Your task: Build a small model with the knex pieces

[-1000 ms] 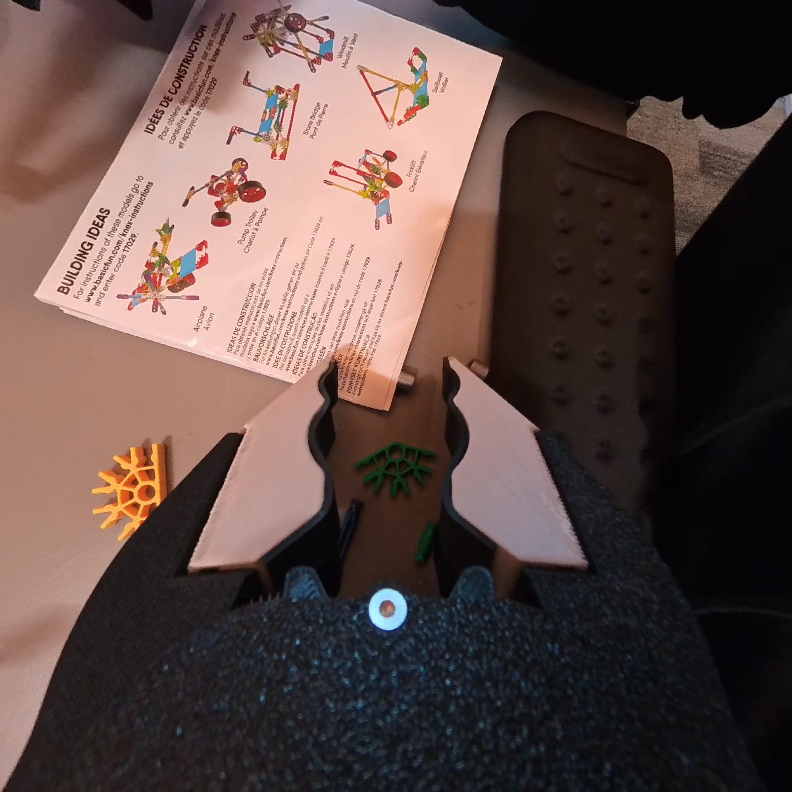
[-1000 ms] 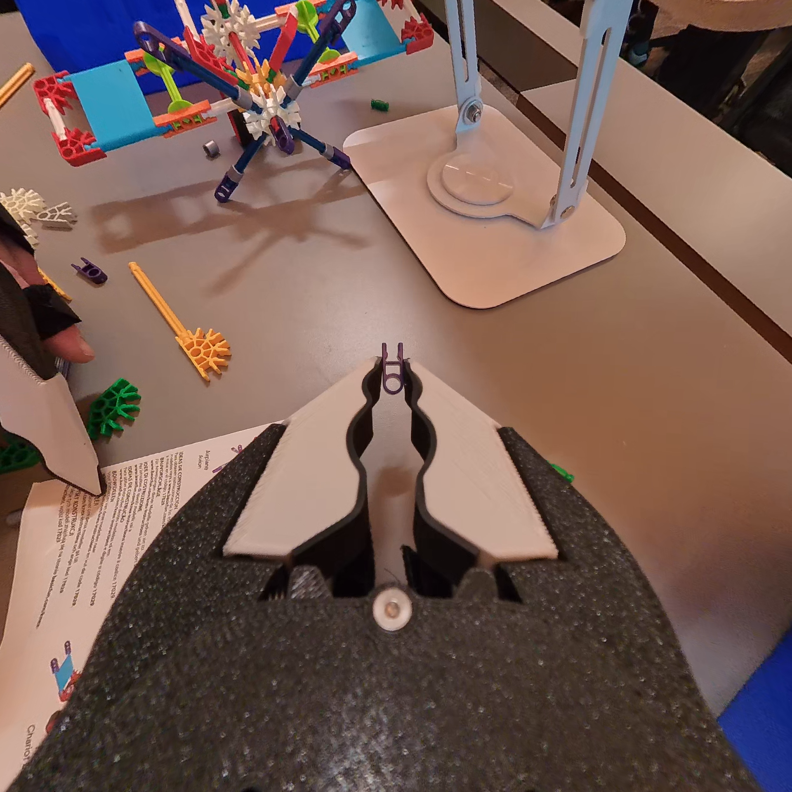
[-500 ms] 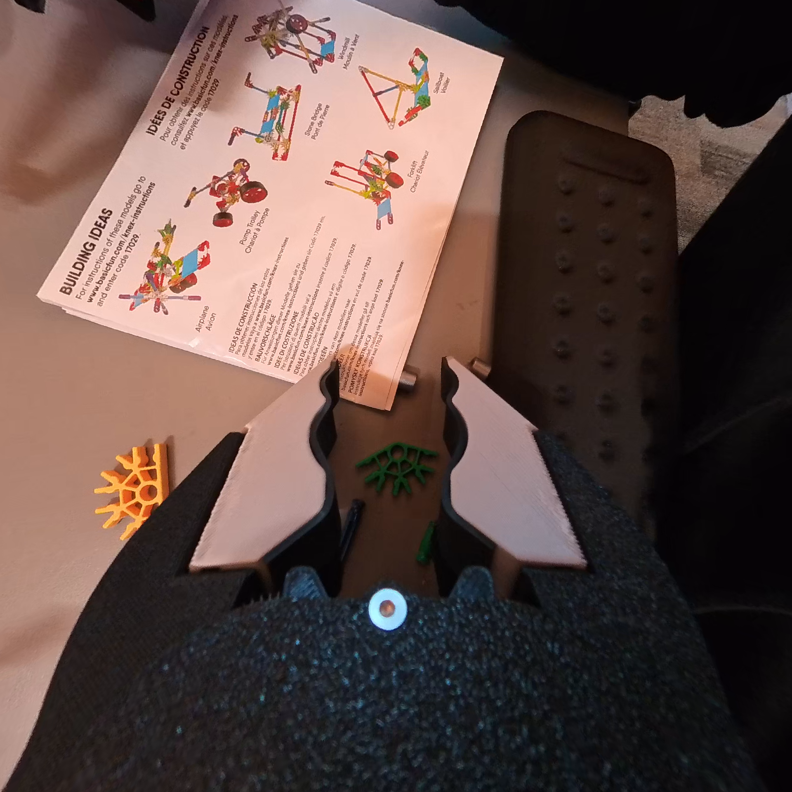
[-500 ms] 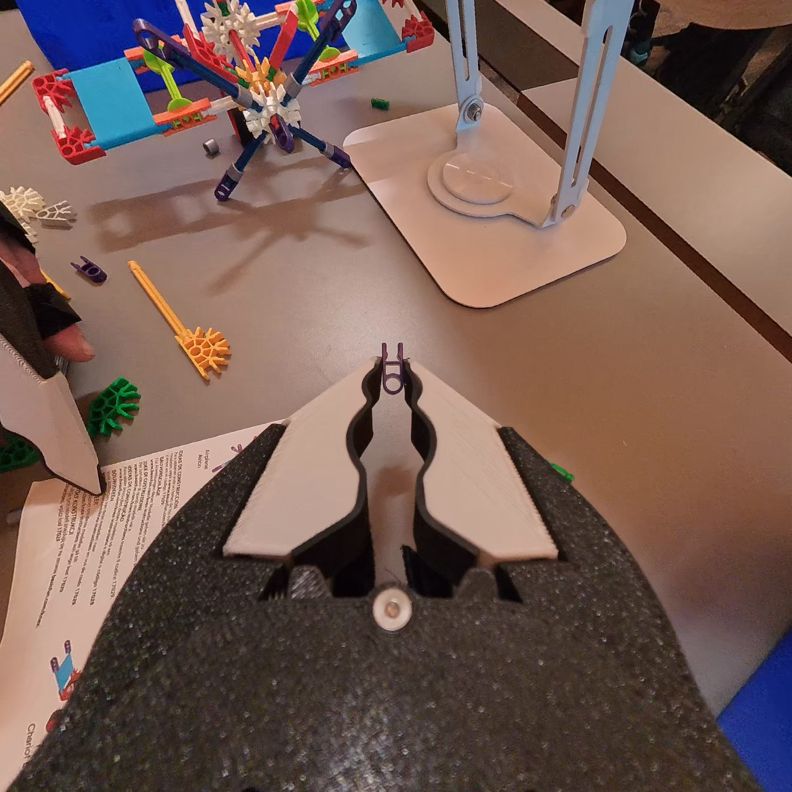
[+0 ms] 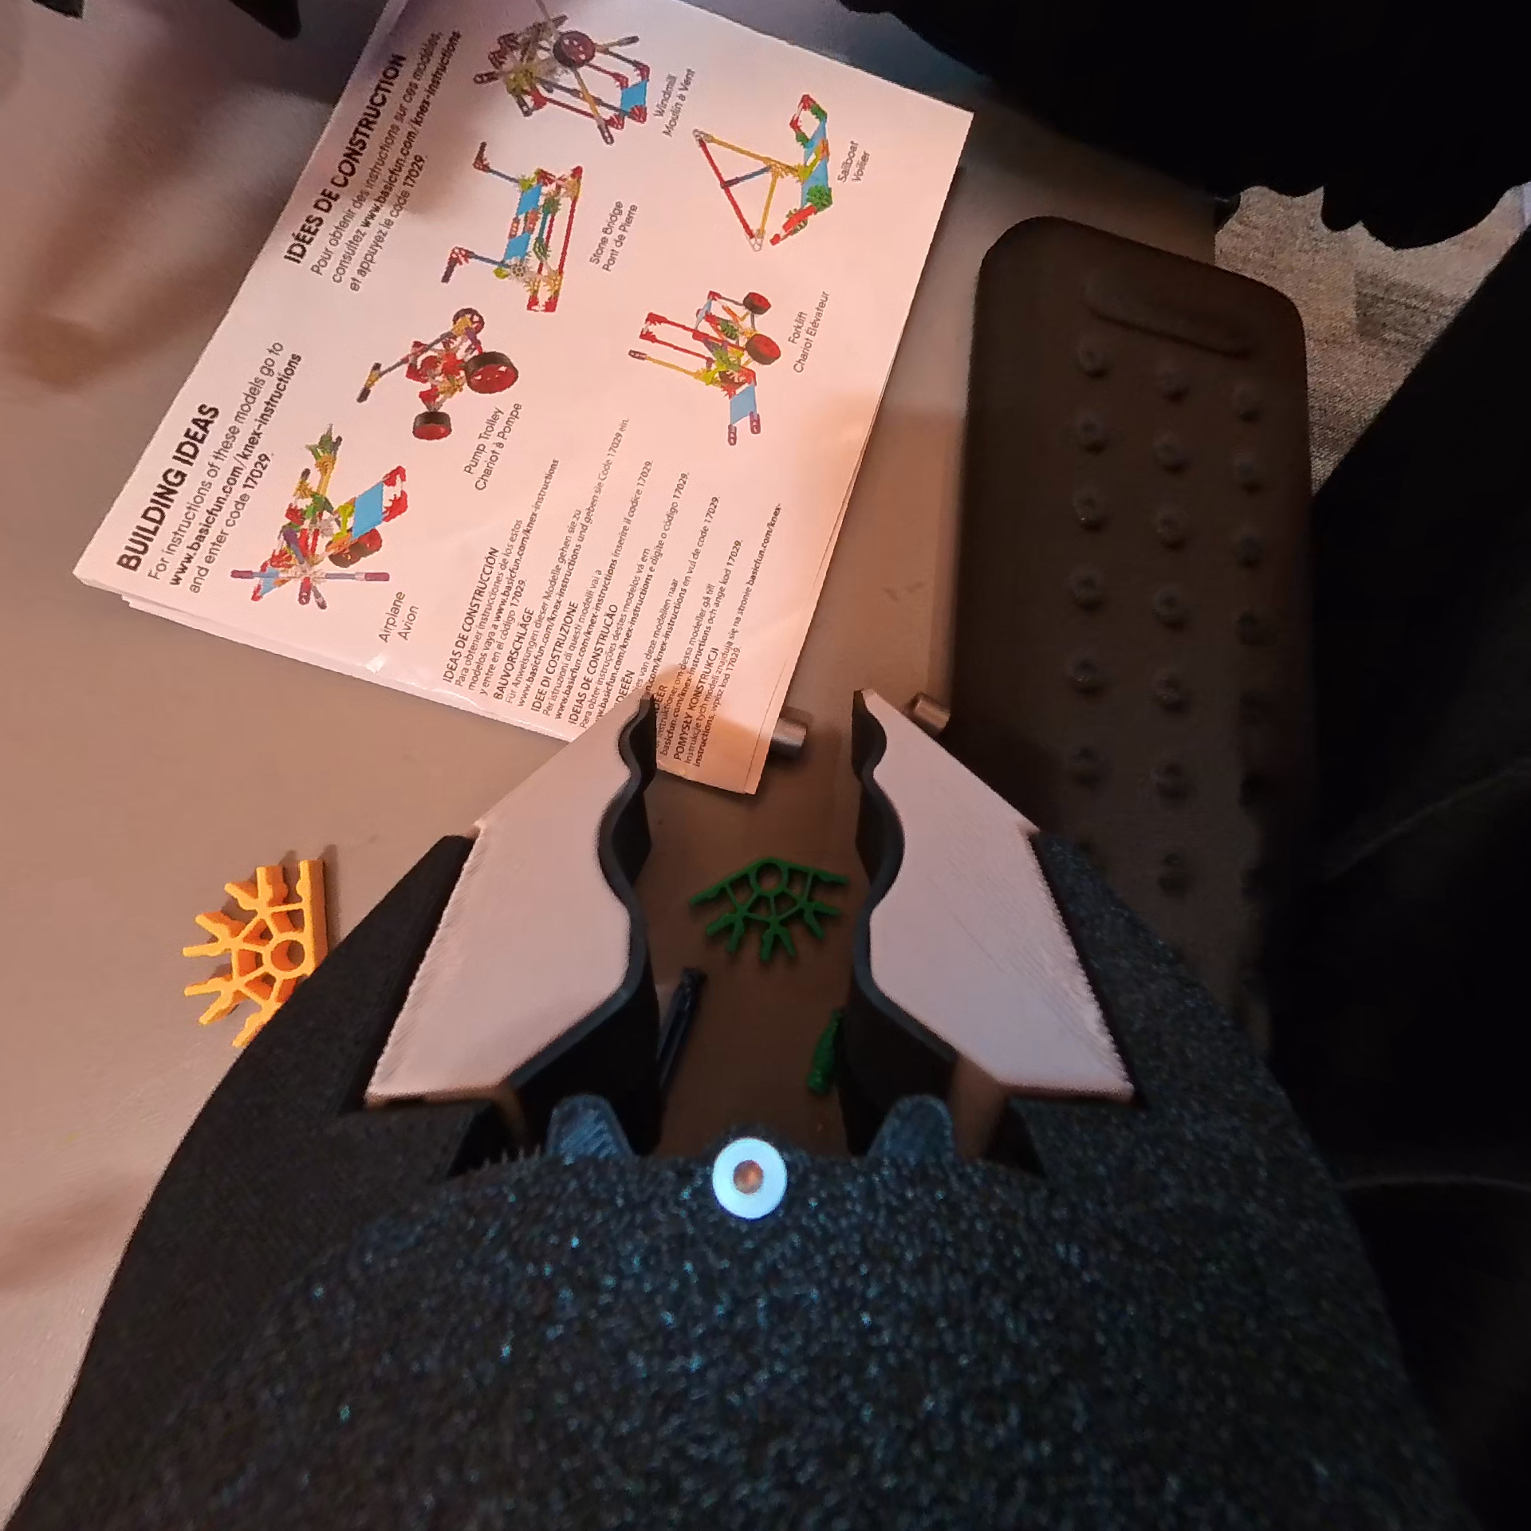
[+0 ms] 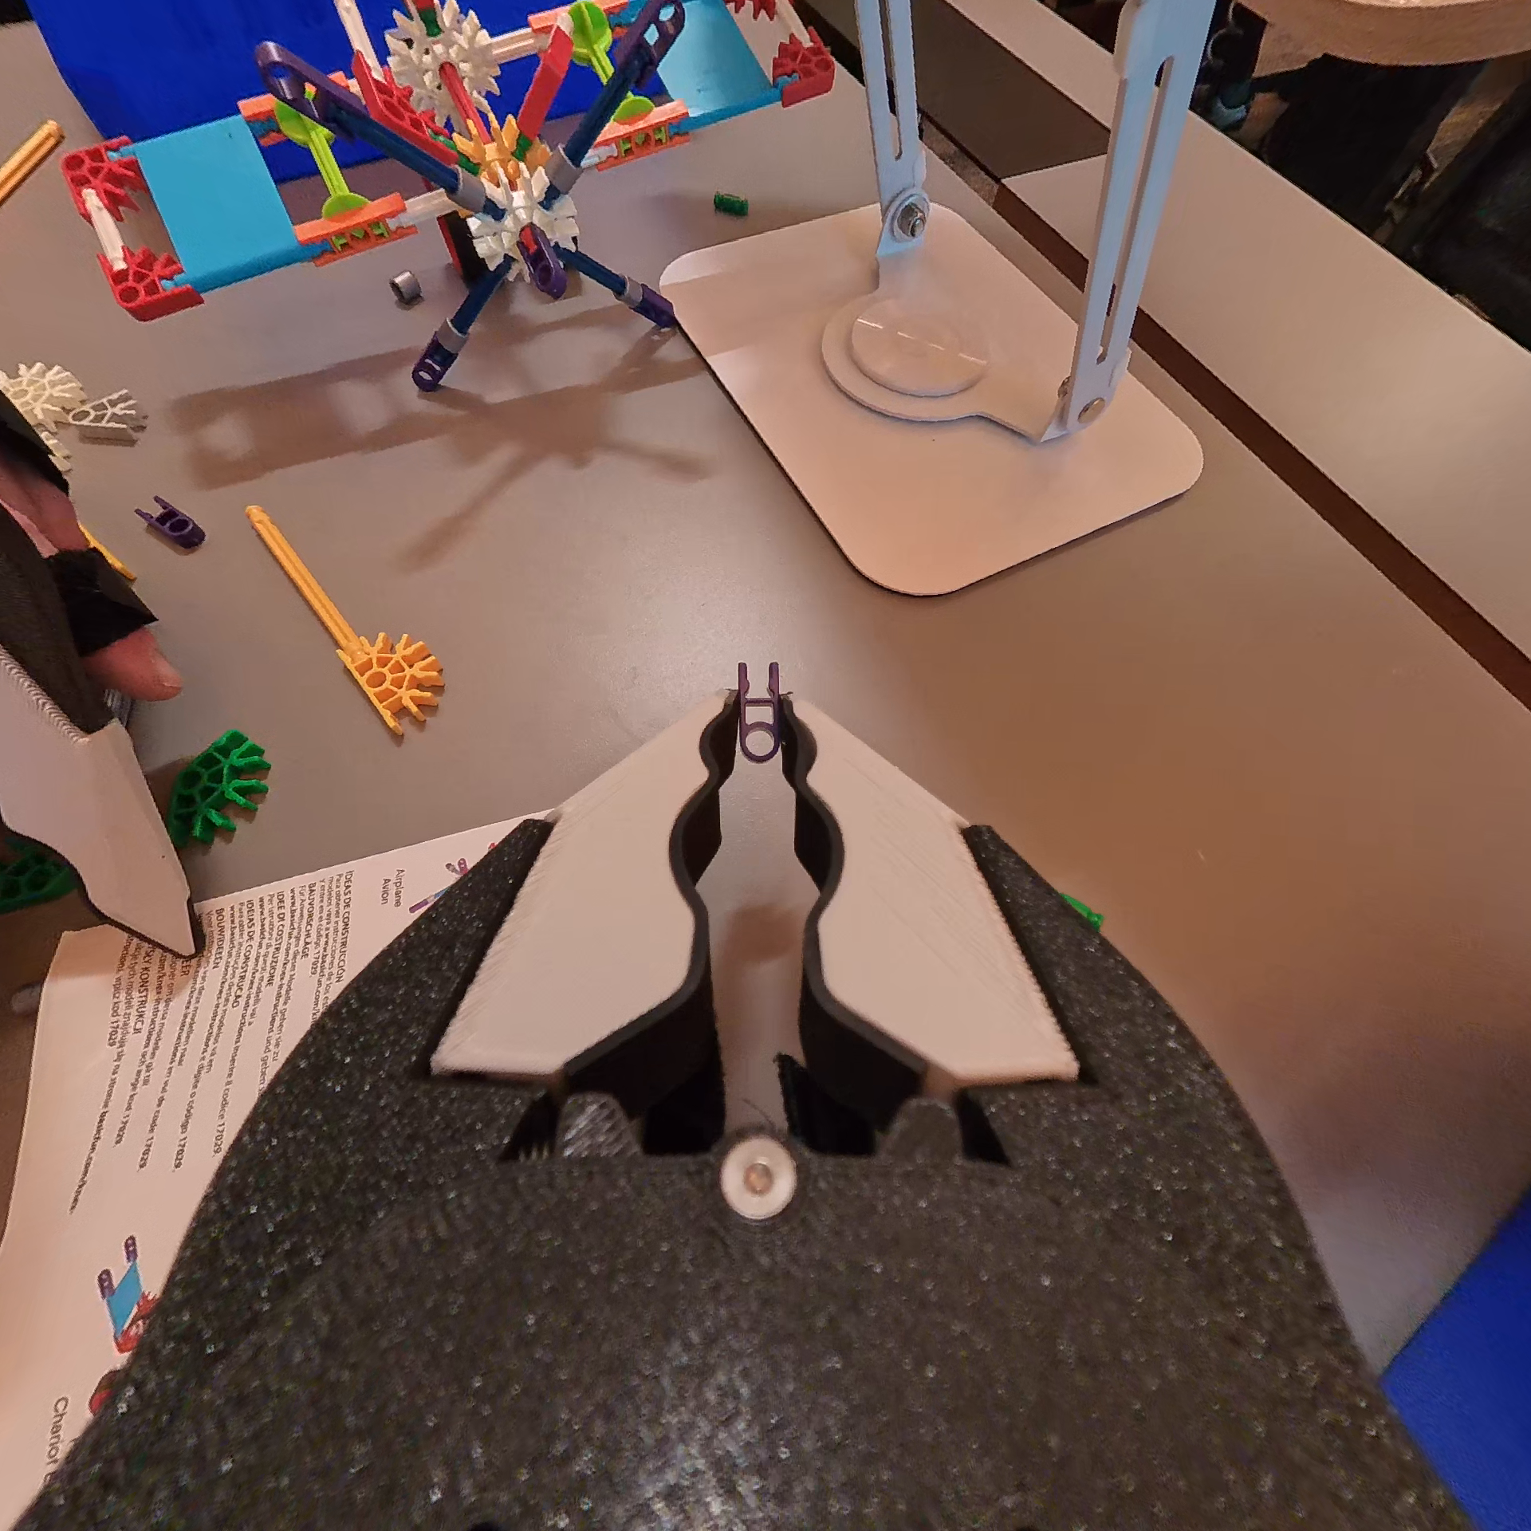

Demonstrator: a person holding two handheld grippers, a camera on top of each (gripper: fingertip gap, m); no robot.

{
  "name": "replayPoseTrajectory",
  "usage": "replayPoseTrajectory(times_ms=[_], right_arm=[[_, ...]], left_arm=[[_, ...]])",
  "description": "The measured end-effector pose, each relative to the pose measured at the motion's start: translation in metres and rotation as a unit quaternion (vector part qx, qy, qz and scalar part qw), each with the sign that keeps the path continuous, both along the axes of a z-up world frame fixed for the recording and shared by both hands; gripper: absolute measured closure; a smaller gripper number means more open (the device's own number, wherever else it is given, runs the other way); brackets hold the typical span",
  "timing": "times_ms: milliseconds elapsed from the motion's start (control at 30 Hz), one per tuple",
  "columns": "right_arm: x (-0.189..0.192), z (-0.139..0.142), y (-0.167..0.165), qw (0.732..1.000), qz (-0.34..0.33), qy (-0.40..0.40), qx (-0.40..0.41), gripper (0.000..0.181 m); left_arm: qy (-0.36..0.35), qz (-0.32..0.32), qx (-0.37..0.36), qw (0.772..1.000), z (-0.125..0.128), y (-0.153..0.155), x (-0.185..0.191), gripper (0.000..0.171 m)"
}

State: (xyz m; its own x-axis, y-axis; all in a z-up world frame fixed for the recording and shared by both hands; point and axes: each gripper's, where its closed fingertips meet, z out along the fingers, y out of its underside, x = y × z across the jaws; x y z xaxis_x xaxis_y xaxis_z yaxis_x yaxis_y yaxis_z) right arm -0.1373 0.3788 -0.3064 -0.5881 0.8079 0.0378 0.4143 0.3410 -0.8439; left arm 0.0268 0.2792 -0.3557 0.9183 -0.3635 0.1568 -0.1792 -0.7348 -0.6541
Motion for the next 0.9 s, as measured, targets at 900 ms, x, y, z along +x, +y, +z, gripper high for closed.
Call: replayPoseTrajectory(times_ms=[900], right_arm=[[0.0006, 0.001, -0.0002, 1.0, 0.001, 0.001, 0.0, 0.172]], left_arm=[[0.001, 0.0, 0.0, 1.0, 0.0001, -0.0038, -0.0009, 0.125]])
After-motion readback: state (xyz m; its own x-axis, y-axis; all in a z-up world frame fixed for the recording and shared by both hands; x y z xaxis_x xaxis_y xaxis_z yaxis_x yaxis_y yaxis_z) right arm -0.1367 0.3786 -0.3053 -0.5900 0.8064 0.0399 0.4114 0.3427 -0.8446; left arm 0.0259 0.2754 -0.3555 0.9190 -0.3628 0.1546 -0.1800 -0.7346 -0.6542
